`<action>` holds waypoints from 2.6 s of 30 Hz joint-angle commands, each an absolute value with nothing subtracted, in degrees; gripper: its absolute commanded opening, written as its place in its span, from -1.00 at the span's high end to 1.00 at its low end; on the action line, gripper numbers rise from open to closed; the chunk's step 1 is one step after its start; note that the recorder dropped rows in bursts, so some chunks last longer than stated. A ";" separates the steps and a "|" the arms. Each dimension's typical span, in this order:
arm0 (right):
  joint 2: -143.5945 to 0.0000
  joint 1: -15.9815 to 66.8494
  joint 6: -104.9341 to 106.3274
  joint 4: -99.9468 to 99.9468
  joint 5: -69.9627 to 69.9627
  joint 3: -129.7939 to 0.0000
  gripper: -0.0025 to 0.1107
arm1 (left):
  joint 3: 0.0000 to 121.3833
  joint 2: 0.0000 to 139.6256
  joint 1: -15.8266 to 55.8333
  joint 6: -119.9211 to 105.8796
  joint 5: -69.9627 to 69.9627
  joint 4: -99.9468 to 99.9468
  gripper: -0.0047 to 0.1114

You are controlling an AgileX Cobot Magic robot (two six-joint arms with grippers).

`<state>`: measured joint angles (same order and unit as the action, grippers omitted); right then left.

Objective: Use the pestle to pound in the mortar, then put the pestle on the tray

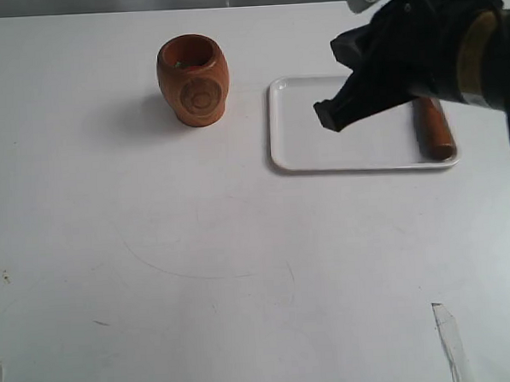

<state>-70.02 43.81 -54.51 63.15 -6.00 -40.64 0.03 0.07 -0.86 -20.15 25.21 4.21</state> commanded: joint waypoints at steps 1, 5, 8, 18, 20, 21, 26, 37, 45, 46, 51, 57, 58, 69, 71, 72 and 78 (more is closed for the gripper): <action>-61.78 45.29 -55.97 56.78 -3.64 -33.80 0.96 | 0.00 0.00 -0.42 -19.68 25.03 3.79 0.92; -56.74 45.43 -55.97 50.49 -3.64 -30.05 0.96 | 0.00 0.00 -0.42 -19.68 25.03 3.79 0.92; -54.40 45.43 -55.97 50.36 -3.75 -29.10 0.96 | 0.00 0.00 -0.42 -19.68 25.03 3.79 0.92; -52.82 46.14 -56.14 50.36 -4.04 -29.10 0.96 | 0.00 0.00 -0.42 -19.68 25.03 3.79 0.92; -52.82 46.14 -56.14 50.36 -4.04 -29.10 0.96 | 0.00 0.00 -0.42 -19.68 25.03 3.79 0.92; -52.71 46.14 -56.14 50.36 -4.05 -29.10 0.96 | 0.00 0.00 -0.42 -19.68 25.03 3.79 0.92; -42.48 45.13 -56.97 40.71 -7.43 -28.66 0.96 | 0.00 0.00 -0.42 -19.68 25.03 3.79 0.92; -9.50 35.20 -56.85 35.11 -7.54 -11.10 0.96 | 0.00 0.00 -0.42 -19.68 25.03 3.79 0.92; -0.34 28.76 -56.85 35.11 -7.54 -3.84 0.96 | 0.00 0.00 -0.42 -19.68 25.03 3.79 0.92; 0.00 27.74 -56.85 35.11 -7.54 -3.34 0.96 | 0.00 0.00 -0.42 -19.68 25.03 3.79 0.92; 0.00 21.95 -56.95 35.11 -6.63 0.00 0.96 | 0.00 0.00 -0.42 -19.68 25.03 3.79 0.92; 0.00 20.59 -56.31 35.11 -8.38 0.00 0.96 | 0.00 0.00 -0.42 -19.68 25.03 3.79 0.92; 0.00 20.59 -56.35 35.11 -8.11 0.00 0.96 | 0.00 0.00 -0.42 -19.68 25.03 3.79 0.92; 0.00 20.59 -43.54 27.58 5.92 0.00 0.96 | 0.00 0.00 -0.42 -19.68 25.03 3.79 0.92; 0.00 20.59 -29.76 16.55 3.92 0.00 0.96 | 0.00 0.00 -0.42 -19.68 25.03 3.79 0.92; 0.00 20.59 -20.89 9.22 2.27 0.00 0.96 | 0.00 0.00 -0.42 -19.68 25.03 3.79 0.92; 0.00 20.59 3.27 -2.03 -1.13 0.00 0.96 | 0.00 0.00 -0.42 -19.68 25.03 3.79 0.92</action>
